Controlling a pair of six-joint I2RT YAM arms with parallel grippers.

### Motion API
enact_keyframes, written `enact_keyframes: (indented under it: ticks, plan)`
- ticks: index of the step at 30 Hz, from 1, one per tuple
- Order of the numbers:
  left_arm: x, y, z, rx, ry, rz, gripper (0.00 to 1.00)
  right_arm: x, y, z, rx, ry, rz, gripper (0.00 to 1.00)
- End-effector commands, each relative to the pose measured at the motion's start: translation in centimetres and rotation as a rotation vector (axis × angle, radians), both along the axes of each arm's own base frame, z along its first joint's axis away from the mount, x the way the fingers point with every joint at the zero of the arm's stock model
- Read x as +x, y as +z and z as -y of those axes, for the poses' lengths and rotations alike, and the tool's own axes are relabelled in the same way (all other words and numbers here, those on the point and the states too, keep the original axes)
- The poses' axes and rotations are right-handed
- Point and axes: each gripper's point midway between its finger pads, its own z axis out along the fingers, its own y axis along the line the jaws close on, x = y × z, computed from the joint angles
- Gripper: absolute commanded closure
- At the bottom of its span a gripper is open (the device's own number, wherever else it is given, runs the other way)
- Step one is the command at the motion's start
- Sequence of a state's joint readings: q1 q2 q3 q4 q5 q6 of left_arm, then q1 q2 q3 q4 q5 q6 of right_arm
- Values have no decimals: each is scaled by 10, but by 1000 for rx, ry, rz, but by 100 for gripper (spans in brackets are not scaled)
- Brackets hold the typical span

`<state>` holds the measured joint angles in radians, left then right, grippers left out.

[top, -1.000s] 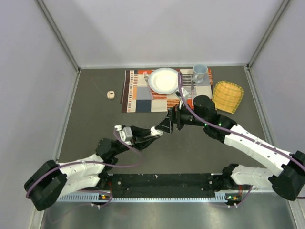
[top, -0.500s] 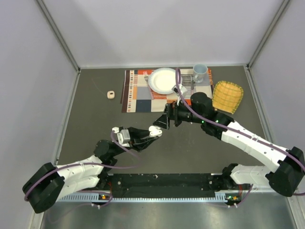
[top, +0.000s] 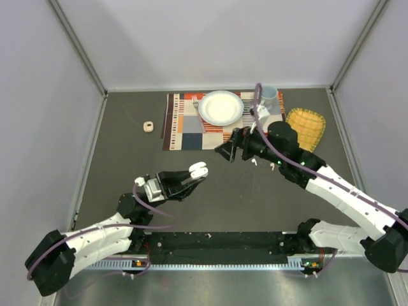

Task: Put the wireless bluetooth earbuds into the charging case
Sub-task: Pick up the right earbud from the center of the board.

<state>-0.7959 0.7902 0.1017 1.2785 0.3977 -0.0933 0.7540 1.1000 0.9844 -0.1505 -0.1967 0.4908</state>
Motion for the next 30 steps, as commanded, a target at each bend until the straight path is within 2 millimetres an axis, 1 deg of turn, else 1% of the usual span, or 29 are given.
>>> enact_keyframes:
  ticks: [1, 2, 3, 4, 6, 7, 10, 11, 12, 14, 15, 17, 18, 19, 22, 23, 24, 25, 29, 30]
  plan:
    - [-1, 15, -11, -57, 48, 54, 100, 41, 0, 57, -34, -281, 1, 1]
    - [-2, 16, -13, -64, 50, 61, 100, 45, -11, 67, -57, -308, -34, 1]
    - [-2, 16, -14, -67, 54, 60, 100, 52, -19, 79, -61, -335, -60, 1]
    - [-4, 18, -16, -76, 56, 68, 100, 54, -33, 86, -79, -344, -86, 1]
    - [-4, 19, -17, -77, 60, 75, 100, 60, -48, 100, -107, -360, -109, 3]
    - [-5, 21, -18, -83, 61, 81, 100, 60, -61, 105, -132, -365, -127, 4]
    - [-5, 20, -19, -78, 68, 80, 100, 62, -84, 118, -219, -377, -125, 7]
    - [-4, 19, -19, -77, 72, 78, 100, 63, -89, 120, -239, -378, -124, 9]
    - [-4, 19, -20, -76, 76, 78, 100, 64, -99, 120, -275, -365, -128, 14]
    - [-4, 18, -20, -75, 78, 77, 100, 65, -111, 121, -316, -347, -139, 16]
    - [-4, 17, -20, -75, 78, 74, 100, 65, -123, 121, -353, -331, -161, 21]
    - [-4, 17, -20, -75, 78, 74, 100, 66, -137, 123, -396, -324, -203, 22]
    - [-3, 16, -20, -74, 79, 73, 100, 66, -143, 124, -418, -327, -218, 28]
    - [-4, 16, -21, -76, 79, 72, 100, 68, -156, 124, -445, -323, -251, 32]
    - [-5, 18, -22, -82, 79, 78, 100, 72, -175, 124, -489, -319, -295, 37]
    - [-5, 16, -22, -76, 81, 73, 100, 74, -180, 125, -505, -322, -306, 38]
    - [-5, 16, -22, -77, 80, 75, 100, 77, -181, 125, -518, -323, -300, 39]
    - [-6, 17, -24, -81, 82, 76, 100, 78, -189, 125, -538, -316, -313, 40]
    - [-7, 17, -27, -83, 95, 82, 100, 85, -188, 128, -578, -315, -299, 43]
    - [-7, 16, -29, -86, 100, 82, 100, 89, -185, 130, -588, -318, -279, 42]
